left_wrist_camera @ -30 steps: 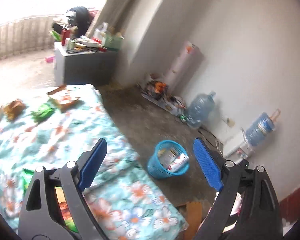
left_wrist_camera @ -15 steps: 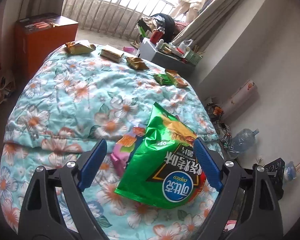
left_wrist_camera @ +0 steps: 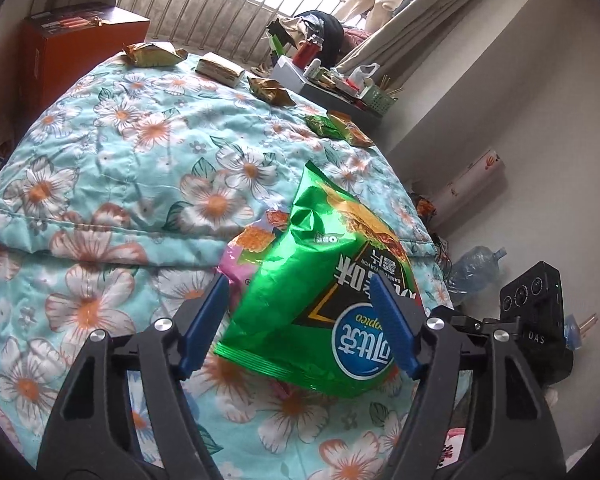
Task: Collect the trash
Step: 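Grasp the green copico chip bag with the right tool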
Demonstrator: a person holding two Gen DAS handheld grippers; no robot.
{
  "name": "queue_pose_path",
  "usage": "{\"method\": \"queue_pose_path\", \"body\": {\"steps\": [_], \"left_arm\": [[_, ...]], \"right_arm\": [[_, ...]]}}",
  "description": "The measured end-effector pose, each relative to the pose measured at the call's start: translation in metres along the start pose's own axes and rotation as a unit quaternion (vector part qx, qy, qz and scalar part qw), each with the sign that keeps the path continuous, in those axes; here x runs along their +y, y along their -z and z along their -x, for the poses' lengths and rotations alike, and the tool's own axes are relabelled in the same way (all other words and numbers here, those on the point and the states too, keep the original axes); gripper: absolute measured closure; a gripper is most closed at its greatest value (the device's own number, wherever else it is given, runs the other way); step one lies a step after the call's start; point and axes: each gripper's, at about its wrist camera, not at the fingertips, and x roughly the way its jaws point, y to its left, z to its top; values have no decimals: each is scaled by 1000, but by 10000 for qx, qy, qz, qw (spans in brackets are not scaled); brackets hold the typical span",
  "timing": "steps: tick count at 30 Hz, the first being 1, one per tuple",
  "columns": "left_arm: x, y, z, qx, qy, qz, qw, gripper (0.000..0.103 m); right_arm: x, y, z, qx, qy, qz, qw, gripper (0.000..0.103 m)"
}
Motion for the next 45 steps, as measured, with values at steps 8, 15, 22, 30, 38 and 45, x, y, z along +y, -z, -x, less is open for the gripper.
{"method": "queue_pose_path", "body": {"steps": [8,15,22,30,38,45], "left_arm": [[7,3,-8,88,97,34,9999,41],[14,-10,-21,115,-37,122,9999,41],[17,-21,-47,588,312,198,9976,41],[-10,3,-45,940,1534,1,9837,41],[-29,13,-49,1149,2063,-115,9717,41],[-4,-19,-44,618,705,42,9956,39]], "right_arm": [[-1,3,8,24,-81,60,9999,97],[-6,-1,12,49,-223,-100,9997,70],[-8,-6,0,77,-243,-219,9994,57],[-5,-4,13,-37,-172,45,9998,60],[-5,5,44,-308,-3,408,9987,79],[-26,14,87,-679,61,248,9974,79]]}}
